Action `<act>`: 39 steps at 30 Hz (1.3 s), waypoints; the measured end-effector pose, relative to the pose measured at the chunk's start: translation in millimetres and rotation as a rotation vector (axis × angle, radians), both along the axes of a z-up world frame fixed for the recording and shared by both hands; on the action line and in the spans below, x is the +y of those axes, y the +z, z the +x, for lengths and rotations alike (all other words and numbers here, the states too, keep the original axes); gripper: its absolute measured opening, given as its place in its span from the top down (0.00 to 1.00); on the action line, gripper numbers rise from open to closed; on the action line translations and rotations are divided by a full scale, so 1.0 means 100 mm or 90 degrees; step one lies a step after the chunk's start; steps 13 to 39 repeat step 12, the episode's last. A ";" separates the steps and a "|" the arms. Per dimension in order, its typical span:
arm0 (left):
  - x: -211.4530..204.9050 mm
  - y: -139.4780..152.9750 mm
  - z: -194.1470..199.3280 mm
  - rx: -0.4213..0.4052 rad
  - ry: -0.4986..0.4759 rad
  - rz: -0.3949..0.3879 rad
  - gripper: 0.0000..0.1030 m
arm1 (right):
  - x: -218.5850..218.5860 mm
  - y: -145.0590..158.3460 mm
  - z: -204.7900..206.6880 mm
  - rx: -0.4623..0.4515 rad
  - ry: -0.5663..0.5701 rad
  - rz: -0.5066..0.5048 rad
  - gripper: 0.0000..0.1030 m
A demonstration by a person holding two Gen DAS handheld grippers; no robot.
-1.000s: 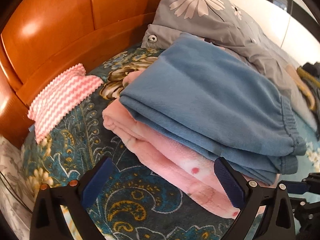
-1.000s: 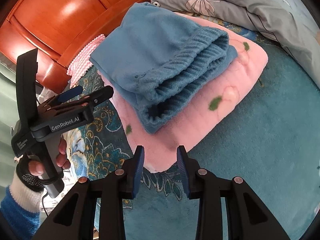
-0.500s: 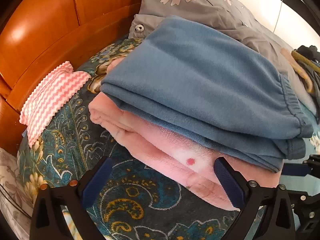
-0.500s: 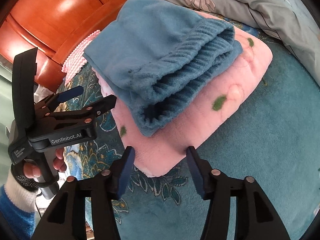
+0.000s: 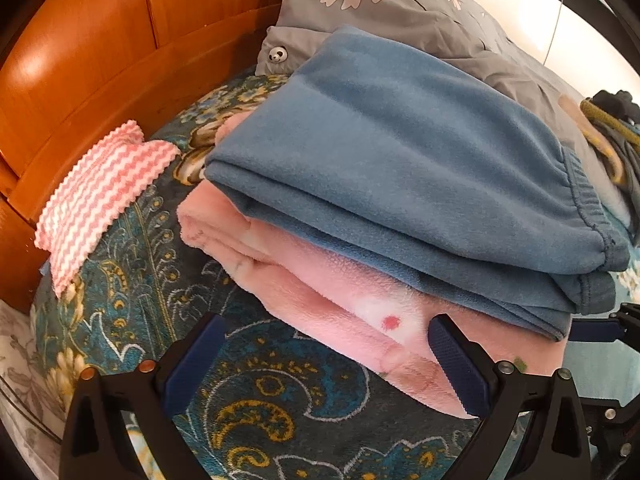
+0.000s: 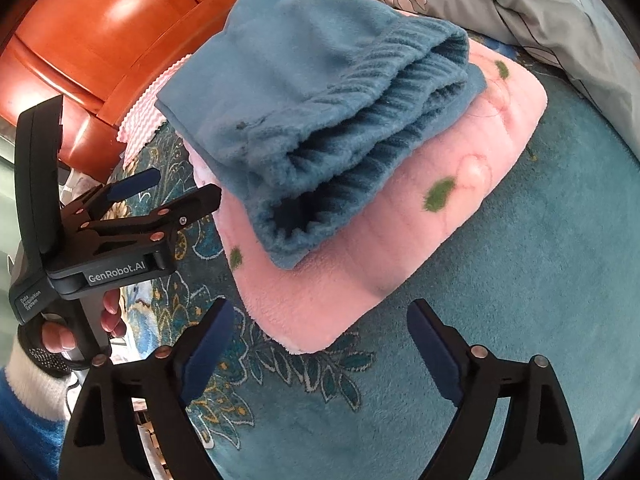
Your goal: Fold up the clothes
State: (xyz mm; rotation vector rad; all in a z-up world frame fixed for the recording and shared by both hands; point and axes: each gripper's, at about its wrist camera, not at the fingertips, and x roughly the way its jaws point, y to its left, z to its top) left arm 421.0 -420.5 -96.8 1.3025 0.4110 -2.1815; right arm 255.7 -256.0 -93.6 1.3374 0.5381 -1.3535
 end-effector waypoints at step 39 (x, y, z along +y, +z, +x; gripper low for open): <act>0.02 0.02 -0.03 0.000 -0.011 -0.012 0.00 | -0.03 0.03 -0.02 0.005 0.002 -0.001 0.14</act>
